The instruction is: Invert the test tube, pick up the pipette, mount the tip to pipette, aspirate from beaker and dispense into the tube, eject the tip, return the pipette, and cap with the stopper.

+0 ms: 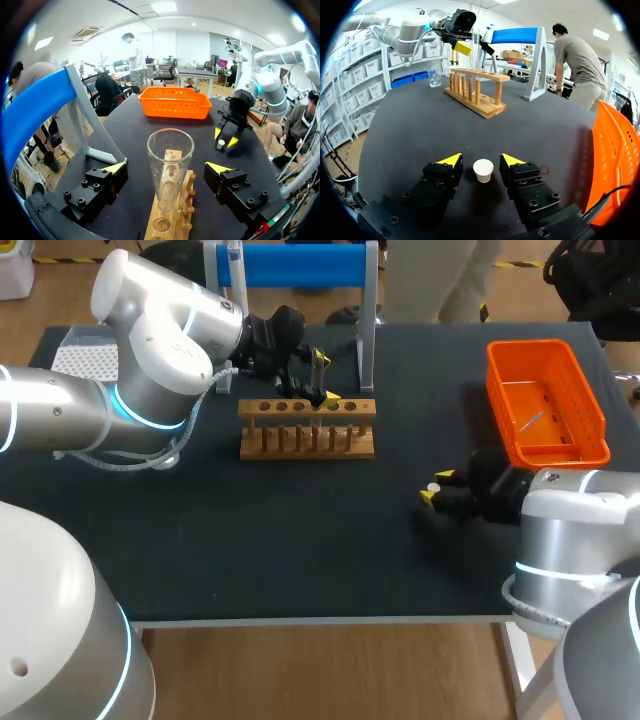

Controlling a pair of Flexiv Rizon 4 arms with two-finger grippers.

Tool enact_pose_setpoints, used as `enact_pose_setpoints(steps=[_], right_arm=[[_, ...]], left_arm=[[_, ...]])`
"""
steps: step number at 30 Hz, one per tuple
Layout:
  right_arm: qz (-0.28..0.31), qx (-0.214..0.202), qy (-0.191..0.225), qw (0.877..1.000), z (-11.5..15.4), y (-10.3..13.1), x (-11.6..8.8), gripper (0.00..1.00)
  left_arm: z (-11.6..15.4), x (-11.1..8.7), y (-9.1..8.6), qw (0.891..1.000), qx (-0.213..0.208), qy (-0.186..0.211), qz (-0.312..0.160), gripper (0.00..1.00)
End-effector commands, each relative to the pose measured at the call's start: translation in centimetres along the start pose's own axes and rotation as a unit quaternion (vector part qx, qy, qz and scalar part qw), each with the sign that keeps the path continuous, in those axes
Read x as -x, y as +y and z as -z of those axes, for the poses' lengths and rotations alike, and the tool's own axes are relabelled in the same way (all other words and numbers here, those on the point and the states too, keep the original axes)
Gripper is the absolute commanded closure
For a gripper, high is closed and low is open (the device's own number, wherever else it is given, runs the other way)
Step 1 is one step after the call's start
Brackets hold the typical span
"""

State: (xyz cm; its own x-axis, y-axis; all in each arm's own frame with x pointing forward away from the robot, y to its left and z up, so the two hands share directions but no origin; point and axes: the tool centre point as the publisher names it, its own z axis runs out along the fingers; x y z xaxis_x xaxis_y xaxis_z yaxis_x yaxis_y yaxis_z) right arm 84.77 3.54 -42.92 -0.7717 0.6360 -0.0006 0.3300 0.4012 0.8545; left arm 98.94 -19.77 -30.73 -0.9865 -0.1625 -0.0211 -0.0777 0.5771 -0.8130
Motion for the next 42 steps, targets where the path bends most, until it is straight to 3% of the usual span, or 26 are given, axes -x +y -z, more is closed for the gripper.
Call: enact_pose_setpoints(steps=[1, 42], right_arm=[[0.0, 0.0, 0.0, 1.0, -0.16, -0.02, 0.0, 0.53], [-0.006, -0.004, -0.003, 1.0, -0.34, -0.11, 0.32, 0.67]], left_arm=[[-0.02, 0.05, -0.01, 1.0, 0.001, 0.001, 0.0, 0.0], [-0.02, 0.05, -0.01, 1.0, 0.001, 0.001, 0.0, 0.0]])
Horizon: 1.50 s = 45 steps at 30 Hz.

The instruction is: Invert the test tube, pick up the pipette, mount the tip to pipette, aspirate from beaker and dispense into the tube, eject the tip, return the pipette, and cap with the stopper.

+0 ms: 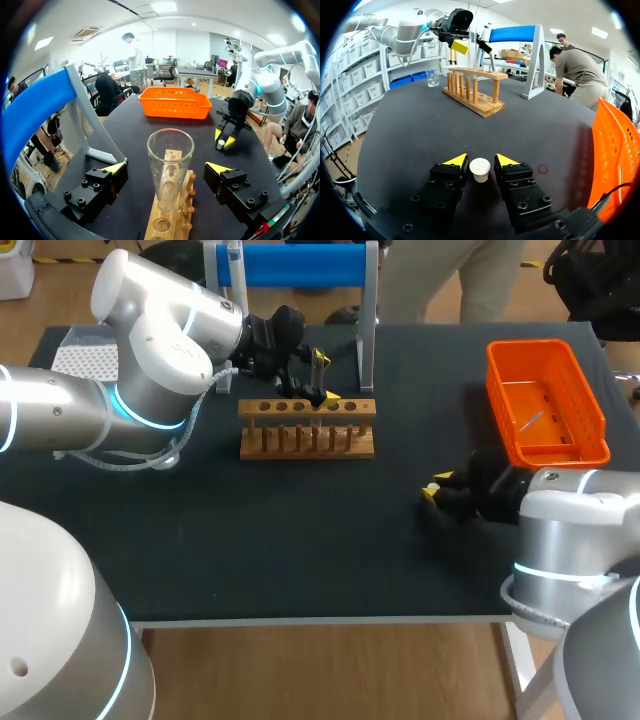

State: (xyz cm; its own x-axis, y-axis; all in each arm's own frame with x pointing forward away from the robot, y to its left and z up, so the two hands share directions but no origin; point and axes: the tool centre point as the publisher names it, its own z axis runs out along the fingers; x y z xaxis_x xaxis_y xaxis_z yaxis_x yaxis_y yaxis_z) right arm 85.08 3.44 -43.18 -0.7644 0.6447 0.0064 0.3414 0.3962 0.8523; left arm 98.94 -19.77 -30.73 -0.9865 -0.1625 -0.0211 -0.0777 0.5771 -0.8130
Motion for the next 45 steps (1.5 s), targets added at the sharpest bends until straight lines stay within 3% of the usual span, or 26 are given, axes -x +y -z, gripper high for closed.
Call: enact_pose_setpoints(steps=[1, 4, 7, 8, 16, 26, 34, 45], right_arm=[[0.0, -0.002, 0.0, 1.0, -0.1, 0.0, 0.0, 0.69], [-0.001, -0.002, -0.001, 1.0, -0.1, 0.1, 0.1, 0.75], [0.0, -0.002, 0.0, 1.0, -0.1, 0.1, 0.1, 0.89], [-0.001, -0.003, 0.0, 1.0, -0.1, 0.1, 0.1, 1.0], [-0.002, -0.002, 0.001, 1.0, 0.0, 0.3, 0.0, 1.0], [0.029, 0.005, 0.024, 0.999, 0.7, 3.3, -0.2, 1.0], [0.063, 0.02, 0.047, 0.997, 1.4, 7.8, 1.0, 1.0], [0.12, 0.046, 0.113, 0.985, 1.9, 15.3, 1.6, 1.0]], left_arm=[[0.0, 0.1, 0.0, 1.0, 0.001, 0.001, 0.0, 0.0], [0.0, 0.1, 0.0, 1.0, 0.001, 0.001, 0.0, 0.0], [0.0, 0.1, 0.0, 1.0, 0.001, 0.001, 0.0, 0.0], [0.0, 0.1, 0.0, 1.0, 0.001, 0.001, 0.0, 0.0], [0.0, 0.1, 0.0, 1.0, 0.001, 0.001, 0.0, 0.0], [0.0, 0.1, 0.0, 1.0, 0.001, 0.001, 0.0, 0.0], [0.0, 0.1, 0.0, 1.0, 0.001, 0.001, 0.0, 0.0], [0.0, 0.1, 0.0, 1.0, 0.001, 0.001, 0.0, 0.0]])
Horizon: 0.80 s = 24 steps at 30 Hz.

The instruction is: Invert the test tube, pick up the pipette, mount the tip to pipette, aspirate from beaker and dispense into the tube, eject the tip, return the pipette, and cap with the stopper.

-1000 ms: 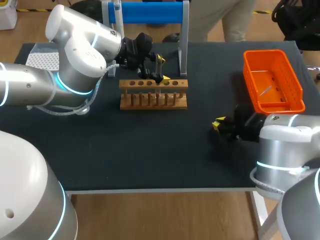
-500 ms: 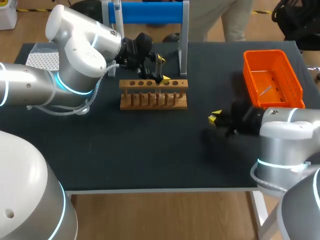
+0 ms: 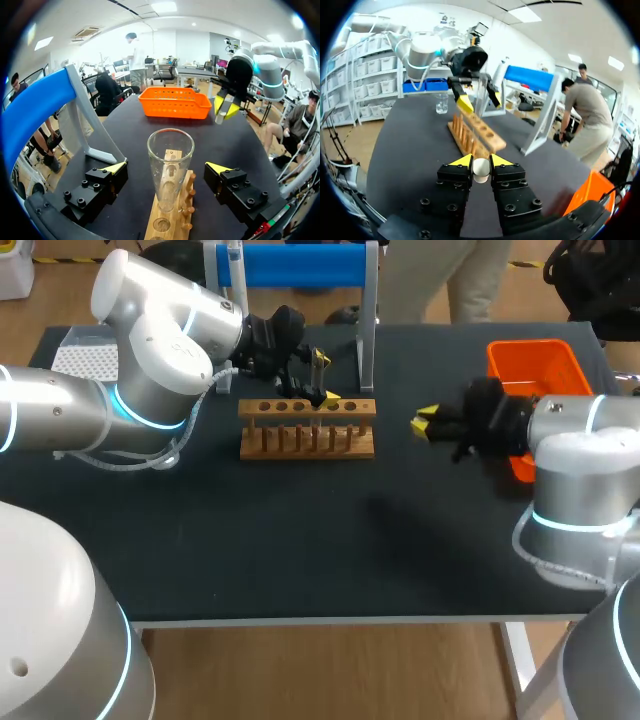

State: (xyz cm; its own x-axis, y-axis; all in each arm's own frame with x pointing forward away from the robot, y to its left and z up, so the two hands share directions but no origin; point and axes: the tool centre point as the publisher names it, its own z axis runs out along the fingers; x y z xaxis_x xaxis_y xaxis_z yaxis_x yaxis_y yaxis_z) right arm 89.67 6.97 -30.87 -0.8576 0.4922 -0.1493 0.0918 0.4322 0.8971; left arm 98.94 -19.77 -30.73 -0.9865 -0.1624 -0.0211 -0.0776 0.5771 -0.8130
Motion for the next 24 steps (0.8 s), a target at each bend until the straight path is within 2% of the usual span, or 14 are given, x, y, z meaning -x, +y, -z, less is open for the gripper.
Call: enact_pose_setpoints(steps=[1, 7, 24], right_arm=[[0.011, -0.01, 0.076, 0.997, 0.0, 2.3, 0.9, 1.0], [0.026, -0.01, 0.108, 0.994, -1.2, 5.4, 1.3, 1.0], [0.043, -0.018, 0.153, 0.987, -5.4, 11.2, 3.4, 1.0]], left_arm=[[0.0, 0.0, 0.0, 1.0, 0.001, 0.001, 0.0, 0.0], [0.0, 0.0, 0.0, 1.0, 0.001, 0.001, 0.0, 0.0], [0.0, 0.0, 0.0, 1.0, 0.001, 0.001, 0.0, 0.0]])
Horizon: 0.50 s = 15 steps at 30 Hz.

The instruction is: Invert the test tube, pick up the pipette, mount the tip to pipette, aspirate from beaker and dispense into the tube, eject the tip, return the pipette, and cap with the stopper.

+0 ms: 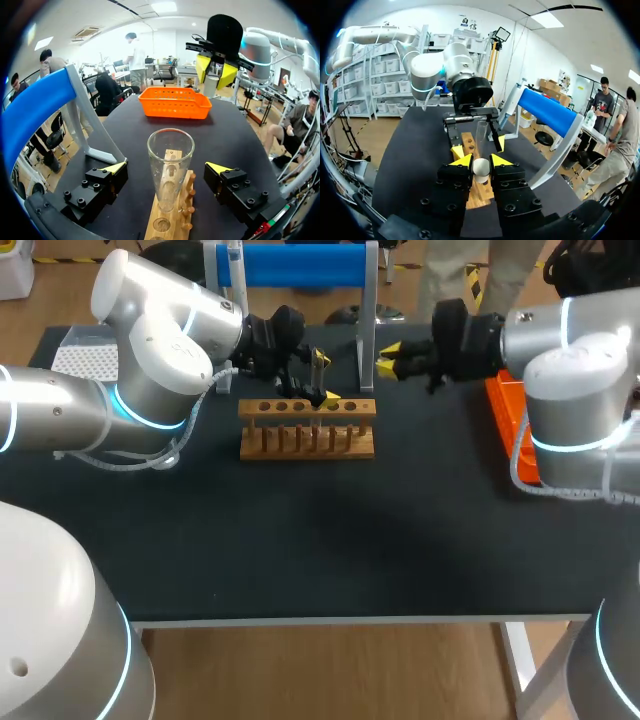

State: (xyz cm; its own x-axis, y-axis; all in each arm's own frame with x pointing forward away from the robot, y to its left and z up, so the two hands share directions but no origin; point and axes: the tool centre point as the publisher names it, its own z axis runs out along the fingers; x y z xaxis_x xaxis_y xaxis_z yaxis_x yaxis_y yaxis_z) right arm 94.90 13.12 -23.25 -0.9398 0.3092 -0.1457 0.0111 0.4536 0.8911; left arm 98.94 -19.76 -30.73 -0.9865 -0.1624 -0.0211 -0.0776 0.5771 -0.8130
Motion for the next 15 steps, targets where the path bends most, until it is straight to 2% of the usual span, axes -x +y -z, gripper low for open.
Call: enact_pose_setpoints(steps=[1, 15], right_arm=[[0.0, -0.024, 0.064, 0.998, -1.3, 1.4, 1.2, 1.0], [0.016, -0.038, 0.098, 0.994, -3.6, 5.0, 1.8, 1.0]], left_arm=[[0.0, 0.0, 0.0, 1.0, 0.001, 0.001, 0.0, 0.0], [0.0, 0.0, 0.0, 1.0, 0.001, 0.001, 0.0, 0.0]])
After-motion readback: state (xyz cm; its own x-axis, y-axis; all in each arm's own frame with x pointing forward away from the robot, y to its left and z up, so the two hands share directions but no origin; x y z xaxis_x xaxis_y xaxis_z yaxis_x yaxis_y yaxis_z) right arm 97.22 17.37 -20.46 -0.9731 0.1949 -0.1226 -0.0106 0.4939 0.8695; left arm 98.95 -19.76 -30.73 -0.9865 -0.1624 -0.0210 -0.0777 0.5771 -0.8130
